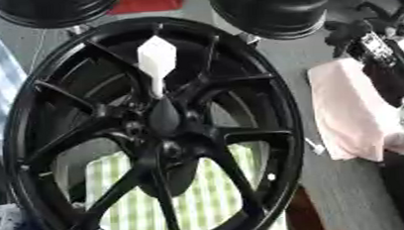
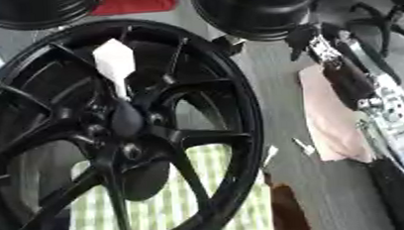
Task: Pull the pin out of the wheel hub.
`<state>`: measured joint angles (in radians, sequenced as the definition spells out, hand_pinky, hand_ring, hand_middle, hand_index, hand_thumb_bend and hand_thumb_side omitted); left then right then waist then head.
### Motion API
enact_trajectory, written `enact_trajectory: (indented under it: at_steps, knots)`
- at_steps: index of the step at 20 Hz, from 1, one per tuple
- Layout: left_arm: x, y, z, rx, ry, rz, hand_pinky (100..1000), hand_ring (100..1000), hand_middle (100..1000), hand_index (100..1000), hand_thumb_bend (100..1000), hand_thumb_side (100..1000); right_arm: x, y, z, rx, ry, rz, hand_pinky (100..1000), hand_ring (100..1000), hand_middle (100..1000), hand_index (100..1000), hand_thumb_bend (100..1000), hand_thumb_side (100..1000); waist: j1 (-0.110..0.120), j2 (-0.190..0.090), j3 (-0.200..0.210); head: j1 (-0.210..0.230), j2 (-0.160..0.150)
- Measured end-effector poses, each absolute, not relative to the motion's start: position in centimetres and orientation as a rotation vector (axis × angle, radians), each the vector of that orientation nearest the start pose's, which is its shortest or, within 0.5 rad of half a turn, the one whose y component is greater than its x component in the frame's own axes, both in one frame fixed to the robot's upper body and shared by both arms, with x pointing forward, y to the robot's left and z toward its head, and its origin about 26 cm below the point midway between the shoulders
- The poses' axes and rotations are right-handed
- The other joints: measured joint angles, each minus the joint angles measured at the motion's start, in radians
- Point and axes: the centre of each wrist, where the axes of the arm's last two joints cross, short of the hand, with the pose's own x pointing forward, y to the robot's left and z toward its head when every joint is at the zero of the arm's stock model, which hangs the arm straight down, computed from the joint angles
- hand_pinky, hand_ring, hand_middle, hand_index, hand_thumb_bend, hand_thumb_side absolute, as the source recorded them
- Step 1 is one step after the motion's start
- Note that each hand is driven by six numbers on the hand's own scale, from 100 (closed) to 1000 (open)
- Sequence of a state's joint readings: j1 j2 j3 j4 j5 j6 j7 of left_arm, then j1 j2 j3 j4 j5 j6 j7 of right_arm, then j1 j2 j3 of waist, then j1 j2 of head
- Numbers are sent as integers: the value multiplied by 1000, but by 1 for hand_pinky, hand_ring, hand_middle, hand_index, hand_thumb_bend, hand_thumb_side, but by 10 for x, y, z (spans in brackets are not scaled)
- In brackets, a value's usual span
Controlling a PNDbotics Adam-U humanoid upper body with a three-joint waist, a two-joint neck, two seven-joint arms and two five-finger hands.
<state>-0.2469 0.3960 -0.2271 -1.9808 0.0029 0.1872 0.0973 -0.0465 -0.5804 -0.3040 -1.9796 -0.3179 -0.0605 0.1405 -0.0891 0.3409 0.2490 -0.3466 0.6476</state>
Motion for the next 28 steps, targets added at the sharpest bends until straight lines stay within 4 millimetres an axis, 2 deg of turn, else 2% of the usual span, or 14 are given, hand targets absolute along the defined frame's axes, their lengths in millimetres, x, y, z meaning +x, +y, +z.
enact_trajectory:
  at_steps: [6,15,20,21,22,25,28]
  knots:
    - [293,231,169,189,-2040,-445,918,787,652,795,106,774,257,-387,196,-264,-2136,347,920,958,416,627,100,680,7,13,-3,-13,1]
    - [301,252,203,318,-2238,-473,905,784,652,791,116,705,255,-385,187,-283,-2136,323,921,959,417,629,100,683,18,21,-13,-25,4]
    - [302,258,209,341,-2263,-511,905,784,652,791,116,705,255,-385,187,-288,-2138,323,921,959,417,629,100,683,19,21,-14,-26,9]
    - [302,258,209,341,-2265,-513,881,780,662,792,138,633,255,-385,186,-288,-2138,323,921,958,416,627,100,682,20,21,-15,-26,10]
    - [302,258,210,340,-2270,-522,879,779,662,792,140,629,254,-386,185,-289,-2133,323,921,958,416,627,100,682,25,20,-23,-27,12]
    - [305,249,227,344,-2332,-656,867,776,667,792,156,608,250,-388,179,-295,-2105,320,921,958,416,627,100,683,56,6,-48,-38,29]
    - [306,241,243,375,-2368,-846,855,773,674,794,181,602,249,-389,177,-301,-2094,322,921,958,415,627,100,683,56,4,-36,-43,42]
